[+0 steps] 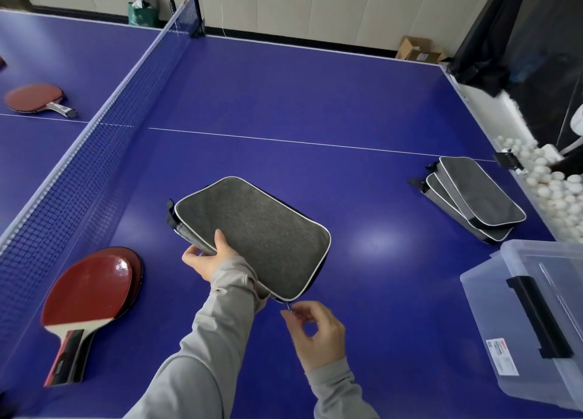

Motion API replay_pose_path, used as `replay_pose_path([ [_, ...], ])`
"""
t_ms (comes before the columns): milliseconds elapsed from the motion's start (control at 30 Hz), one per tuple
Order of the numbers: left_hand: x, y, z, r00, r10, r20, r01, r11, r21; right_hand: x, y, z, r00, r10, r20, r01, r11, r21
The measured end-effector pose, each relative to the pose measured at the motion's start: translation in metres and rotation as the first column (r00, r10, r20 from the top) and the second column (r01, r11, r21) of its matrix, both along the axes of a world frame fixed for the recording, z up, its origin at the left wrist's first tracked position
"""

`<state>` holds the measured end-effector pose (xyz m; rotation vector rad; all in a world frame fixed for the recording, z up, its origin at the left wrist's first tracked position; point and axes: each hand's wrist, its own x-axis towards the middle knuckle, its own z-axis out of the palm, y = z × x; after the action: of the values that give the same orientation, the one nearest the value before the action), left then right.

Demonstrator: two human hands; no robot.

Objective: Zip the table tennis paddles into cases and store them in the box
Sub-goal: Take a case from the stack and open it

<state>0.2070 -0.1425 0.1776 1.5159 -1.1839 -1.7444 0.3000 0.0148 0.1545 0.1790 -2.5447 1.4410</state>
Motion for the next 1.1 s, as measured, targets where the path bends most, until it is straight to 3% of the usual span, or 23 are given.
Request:
replay_pose_path([
  [133,0.016,-0.013,-0.008,0.971,-0.226,-0.073,0.221,0.973,-0.068,-0.028,0.04,0.005,0.966,-0.26,0.013,0.259,0.957,-0.132],
  [200,0.023,-0.017,-0.013,0.929,-0.355,-0.108,0.349,0.935,-0.069,-0.05,0.059,0.008,0.936,-0.339,0.091,0.35,0.922,-0.163],
  [300,0.03,-0.02,-0.024,0.845,-0.521,-0.12,0.518,0.854,-0.057,-0.077,0.076,0.007,0.907,-0.185,0.378,0.271,0.944,-0.188],
  [367,0.032,-0.019,-0.03,0.798,-0.594,-0.104,0.593,0.804,-0.047,-0.084,0.076,0.004,0.799,0.034,0.6,0.182,0.938,-0.295],
  [433,0.032,-0.018,-0.036,0.771,-0.628,-0.105,0.63,0.776,-0.018,-0.081,0.071,0.001,0.723,0.171,0.669,0.118,0.924,-0.364],
  [600,0.028,-0.011,-0.036,0.721,-0.693,0.022,0.693,0.721,-0.008,-0.07,0.061,0.0,0.758,0.204,0.619,0.14,0.876,-0.461],
  [667,0.027,-0.004,-0.033,0.681,-0.712,0.172,0.73,0.678,-0.088,-0.067,0.058,0.007,0.809,0.164,0.565,0.115,0.898,-0.424],
  [733,0.029,0.01,-0.02,0.632,-0.741,0.225,0.774,0.613,-0.158,-0.062,0.053,0.015,0.875,0.106,0.473,0.071,0.937,-0.342],
  [800,0.035,0.032,-0.006,0.539,-0.829,0.148,0.841,0.519,-0.154,-0.054,0.047,0.023,0.928,0.049,0.368,0.043,0.971,-0.237],
  [900,0.04,0.065,0.014,0.44,-0.897,-0.035,0.898,0.44,-0.012,-0.04,0.037,0.028,0.951,0.057,0.305,-0.019,0.992,-0.125],
  [1100,0.047,0.074,0.021,0.482,-0.874,-0.057,0.874,0.476,0.094,-0.023,0.026,0.033,0.952,0.113,0.283,-0.111,0.994,-0.023],
])
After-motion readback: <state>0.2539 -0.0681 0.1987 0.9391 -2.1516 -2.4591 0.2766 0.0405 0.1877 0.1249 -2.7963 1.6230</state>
